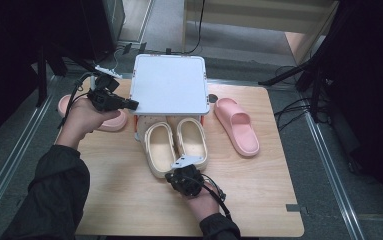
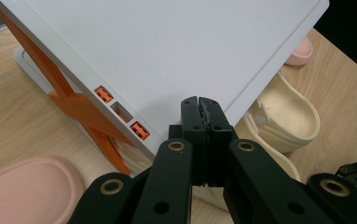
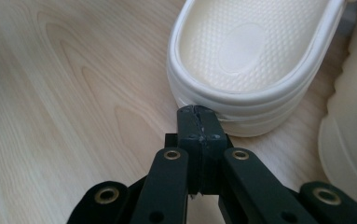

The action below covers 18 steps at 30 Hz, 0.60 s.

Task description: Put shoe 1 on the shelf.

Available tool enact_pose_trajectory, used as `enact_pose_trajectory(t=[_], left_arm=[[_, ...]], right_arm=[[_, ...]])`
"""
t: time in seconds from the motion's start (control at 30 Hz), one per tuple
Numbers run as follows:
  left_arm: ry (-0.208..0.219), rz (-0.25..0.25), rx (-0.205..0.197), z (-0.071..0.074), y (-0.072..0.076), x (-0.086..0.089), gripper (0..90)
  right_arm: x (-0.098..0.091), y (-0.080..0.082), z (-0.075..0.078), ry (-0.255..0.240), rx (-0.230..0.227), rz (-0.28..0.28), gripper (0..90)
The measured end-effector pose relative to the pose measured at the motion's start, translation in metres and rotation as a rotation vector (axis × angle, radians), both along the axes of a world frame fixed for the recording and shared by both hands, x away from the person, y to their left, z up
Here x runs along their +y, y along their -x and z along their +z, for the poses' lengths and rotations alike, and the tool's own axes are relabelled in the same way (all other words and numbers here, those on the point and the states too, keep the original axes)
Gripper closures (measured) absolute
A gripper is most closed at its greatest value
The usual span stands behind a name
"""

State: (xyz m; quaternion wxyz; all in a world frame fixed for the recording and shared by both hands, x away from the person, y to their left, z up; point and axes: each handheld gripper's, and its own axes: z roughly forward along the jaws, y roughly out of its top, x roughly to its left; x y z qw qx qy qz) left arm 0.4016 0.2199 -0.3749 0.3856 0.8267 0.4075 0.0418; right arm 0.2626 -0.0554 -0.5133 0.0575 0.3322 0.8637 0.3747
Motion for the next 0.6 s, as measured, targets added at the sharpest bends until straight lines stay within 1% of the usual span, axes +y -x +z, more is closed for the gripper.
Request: enact_pose_trajectory(t=[0.1, 0.17, 0.23, 0.27, 0.33, 0.37, 0.43, 0.53, 0.6], left_arm=[[0.002, 0.004, 0.002, 0.000, 0.000, -0.001, 89.6], [0.000, 0.007, 0.006, 0.000, 0.000, -0.001, 89.6], [-0.001, 0.008, 0.007, 0.000, 0.000, -0.001, 89.6], [-0.001, 0.008, 0.008, 0.000, 0.000, -0.001, 89.6], [0.000, 0.008, 0.009, 0.000, 0.000, -0.001, 89.6], [-0.001, 0.009, 0.008, 0.000, 0.000, -0.001, 89.6], [0.000, 0.010, 0.008, 0.000, 0.000, -0.001, 89.6], [-0.001, 0.009, 0.009, 0.000, 0.000, -0.001, 89.6], [0.000, 0.010, 0.008, 0.000, 0.000, -0.001, 89.6]], right_arm=[[0.008, -0.004, 0.002, -0.018, 0.000, -0.003, 90.0], [0.014, -0.006, 0.003, -0.019, -0.009, -0.010, 90.0], [0.020, -0.010, 0.006, -0.035, -0.017, -0.021, 90.0], [0.023, -0.012, 0.008, -0.033, -0.025, -0.024, 90.0], [0.028, -0.017, 0.009, -0.021, -0.018, -0.036, 90.0], [0.030, -0.022, 0.009, -0.017, -0.026, -0.042, 90.0], [0.033, -0.028, 0.009, -0.013, -0.022, -0.058, 90.0], [0.037, -0.038, 0.007, -0.014, -0.003, -0.082, 90.0], [0.038, -0.046, 0.006, -0.043, 0.008, -0.107, 90.0]])
